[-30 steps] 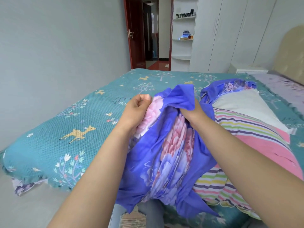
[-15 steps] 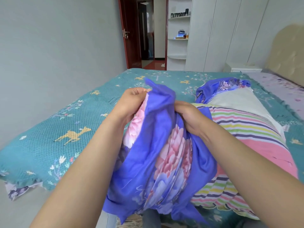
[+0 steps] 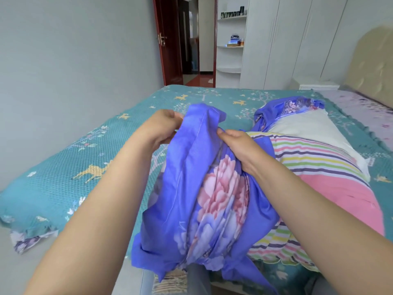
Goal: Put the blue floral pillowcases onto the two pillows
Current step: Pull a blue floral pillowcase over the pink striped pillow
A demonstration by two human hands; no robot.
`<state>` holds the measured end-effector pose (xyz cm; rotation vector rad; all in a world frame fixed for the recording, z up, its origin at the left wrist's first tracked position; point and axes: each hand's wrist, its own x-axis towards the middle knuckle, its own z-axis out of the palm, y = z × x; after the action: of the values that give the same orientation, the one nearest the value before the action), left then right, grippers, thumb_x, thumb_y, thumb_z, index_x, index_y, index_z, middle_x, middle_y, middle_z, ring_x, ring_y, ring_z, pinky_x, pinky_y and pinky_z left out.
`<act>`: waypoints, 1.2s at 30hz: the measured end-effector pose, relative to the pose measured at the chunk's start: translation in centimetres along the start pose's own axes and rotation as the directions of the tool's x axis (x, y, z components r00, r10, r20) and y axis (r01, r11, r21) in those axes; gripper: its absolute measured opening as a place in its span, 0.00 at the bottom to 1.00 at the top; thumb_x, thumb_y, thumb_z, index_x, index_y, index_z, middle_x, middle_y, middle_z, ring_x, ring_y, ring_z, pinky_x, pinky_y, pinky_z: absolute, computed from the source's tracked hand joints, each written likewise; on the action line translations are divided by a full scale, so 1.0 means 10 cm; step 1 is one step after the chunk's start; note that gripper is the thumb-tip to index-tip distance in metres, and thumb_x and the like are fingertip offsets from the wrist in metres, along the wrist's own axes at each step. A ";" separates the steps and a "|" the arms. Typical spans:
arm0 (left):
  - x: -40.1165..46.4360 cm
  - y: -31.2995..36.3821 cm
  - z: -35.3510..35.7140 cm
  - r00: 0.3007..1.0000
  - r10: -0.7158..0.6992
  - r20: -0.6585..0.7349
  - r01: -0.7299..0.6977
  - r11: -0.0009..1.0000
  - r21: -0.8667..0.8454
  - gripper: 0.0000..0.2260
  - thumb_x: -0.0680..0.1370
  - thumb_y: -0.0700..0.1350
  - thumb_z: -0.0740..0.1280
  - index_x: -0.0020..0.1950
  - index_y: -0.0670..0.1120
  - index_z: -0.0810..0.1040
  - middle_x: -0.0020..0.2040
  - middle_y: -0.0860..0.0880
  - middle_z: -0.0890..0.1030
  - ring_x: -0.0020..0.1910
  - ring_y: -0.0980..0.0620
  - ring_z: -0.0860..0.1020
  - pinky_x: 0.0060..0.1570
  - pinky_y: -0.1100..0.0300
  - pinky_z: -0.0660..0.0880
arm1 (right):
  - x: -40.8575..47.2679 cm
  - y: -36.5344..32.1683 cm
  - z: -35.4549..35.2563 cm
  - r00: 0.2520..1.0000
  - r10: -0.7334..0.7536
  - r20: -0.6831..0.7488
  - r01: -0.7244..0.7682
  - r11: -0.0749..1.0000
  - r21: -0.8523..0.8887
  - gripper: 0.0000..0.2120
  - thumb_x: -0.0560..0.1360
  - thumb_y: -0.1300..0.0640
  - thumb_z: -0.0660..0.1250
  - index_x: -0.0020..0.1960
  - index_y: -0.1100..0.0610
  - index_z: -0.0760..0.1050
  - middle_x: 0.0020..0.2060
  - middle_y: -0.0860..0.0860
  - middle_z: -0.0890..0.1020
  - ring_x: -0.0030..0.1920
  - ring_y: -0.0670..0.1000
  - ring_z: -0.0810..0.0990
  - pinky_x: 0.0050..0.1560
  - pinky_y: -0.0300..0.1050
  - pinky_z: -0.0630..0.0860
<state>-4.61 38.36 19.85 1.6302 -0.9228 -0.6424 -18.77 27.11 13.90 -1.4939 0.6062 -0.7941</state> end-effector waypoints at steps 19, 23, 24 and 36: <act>0.10 -0.05 0.10 0.986 0.156 -0.062 -0.046 0.606 0.794 0.09 0.77 0.44 0.58 0.42 0.43 0.76 0.44 0.43 0.77 0.45 0.44 0.75 0.41 0.58 0.68 | 0.10 0.10 0.07 0.942 -0.233 -0.243 0.120 0.907 -0.404 0.20 0.82 0.52 0.54 0.32 0.56 0.60 0.29 0.51 0.66 0.35 0.53 0.66 0.39 0.45 0.61; 0.11 -0.15 0.05 0.977 0.168 -0.130 0.003 0.604 0.797 0.13 0.79 0.43 0.55 0.61 0.42 0.72 0.60 0.40 0.77 0.59 0.40 0.75 0.55 0.53 0.70 | 0.17 0.15 0.02 0.953 -0.284 -0.102 0.161 0.764 -0.624 0.20 0.83 0.50 0.49 0.38 0.58 0.69 0.37 0.57 0.76 0.43 0.57 0.73 0.43 0.46 0.65; 0.13 -0.16 0.07 0.977 0.170 -0.132 0.013 0.568 0.823 0.13 0.80 0.45 0.55 0.61 0.41 0.71 0.60 0.39 0.76 0.58 0.39 0.74 0.53 0.52 0.70 | 0.20 0.18 -0.01 0.955 -0.287 -0.075 0.159 0.710 -0.686 0.20 0.83 0.49 0.48 0.45 0.60 0.73 0.44 0.60 0.79 0.48 0.59 0.75 0.47 0.48 0.67; 0.36 -0.12 0.24 0.973 0.100 -0.210 0.037 0.824 0.565 0.11 0.78 0.42 0.58 0.56 0.40 0.75 0.54 0.43 0.78 0.53 0.43 0.76 0.50 0.56 0.71 | 0.61 -0.07 -0.37 0.994 0.109 -0.012 -0.036 0.223 -0.974 0.20 0.79 0.45 0.54 0.50 0.61 0.74 0.53 0.60 0.79 0.47 0.59 0.75 0.45 0.45 0.69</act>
<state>-4.29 34.16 18.32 2.1587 -1.0217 -0.1364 -17.92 20.16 15.30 -2.6313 1.2754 -0.1708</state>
